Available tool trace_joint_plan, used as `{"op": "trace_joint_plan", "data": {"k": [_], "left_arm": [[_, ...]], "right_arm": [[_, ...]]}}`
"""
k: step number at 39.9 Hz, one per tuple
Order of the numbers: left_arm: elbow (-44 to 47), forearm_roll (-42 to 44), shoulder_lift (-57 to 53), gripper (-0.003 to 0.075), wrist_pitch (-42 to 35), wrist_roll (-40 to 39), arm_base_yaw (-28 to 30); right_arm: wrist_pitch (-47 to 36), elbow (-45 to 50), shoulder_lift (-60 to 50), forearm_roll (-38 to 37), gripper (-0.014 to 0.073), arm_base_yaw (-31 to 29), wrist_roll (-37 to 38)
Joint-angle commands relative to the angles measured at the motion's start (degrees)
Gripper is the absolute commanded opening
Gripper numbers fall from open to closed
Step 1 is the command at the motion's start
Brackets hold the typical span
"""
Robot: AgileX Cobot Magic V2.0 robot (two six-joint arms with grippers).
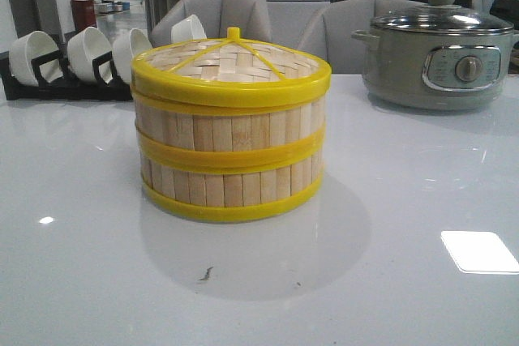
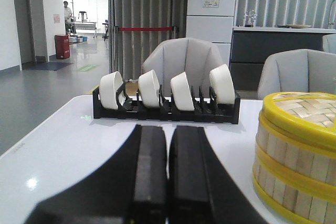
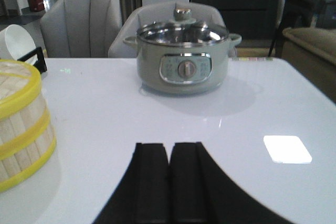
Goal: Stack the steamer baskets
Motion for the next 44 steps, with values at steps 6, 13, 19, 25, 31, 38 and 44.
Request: {"op": "trace_joint_plan", "data": {"k": [6, 13, 19, 25, 31, 38, 44], "left_arm": [[0.0, 0.0, -0.6, 0.0083, -4.3, 0.0, 0.1], [0.0, 0.0, -0.6, 0.0083, -4.3, 0.0, 0.1], [0.0, 0.0, -0.6, 0.0083, -4.3, 0.0, 0.1], [0.0, 0.0, -0.6, 0.0083, -4.3, 0.0, 0.1], [0.0, 0.0, -0.6, 0.0083, -4.3, 0.0, 0.1], [0.0, 0.0, -0.6, 0.0083, -4.3, 0.0, 0.1], [0.0, 0.0, -0.6, 0.0083, -4.3, 0.0, 0.1]], "right_arm": [[-5.3, 6.8, -3.2, 1.0, 0.0067, -0.4, 0.7], [-12.2, 10.5, -3.4, 0.9, 0.0067, -0.4, 0.6], [-14.1, 10.5, -3.4, 0.9, 0.0067, -0.4, 0.6], [-14.6, 10.5, -3.4, 0.9, 0.0067, -0.3, 0.6], [-14.9, 10.6, -3.4, 0.9, 0.0067, -0.3, 0.6], [-15.5, 10.6, -3.4, 0.9, 0.0067, -0.3, 0.6], [-16.2, 10.6, -3.4, 0.9, 0.0067, -0.3, 0.2]]}}
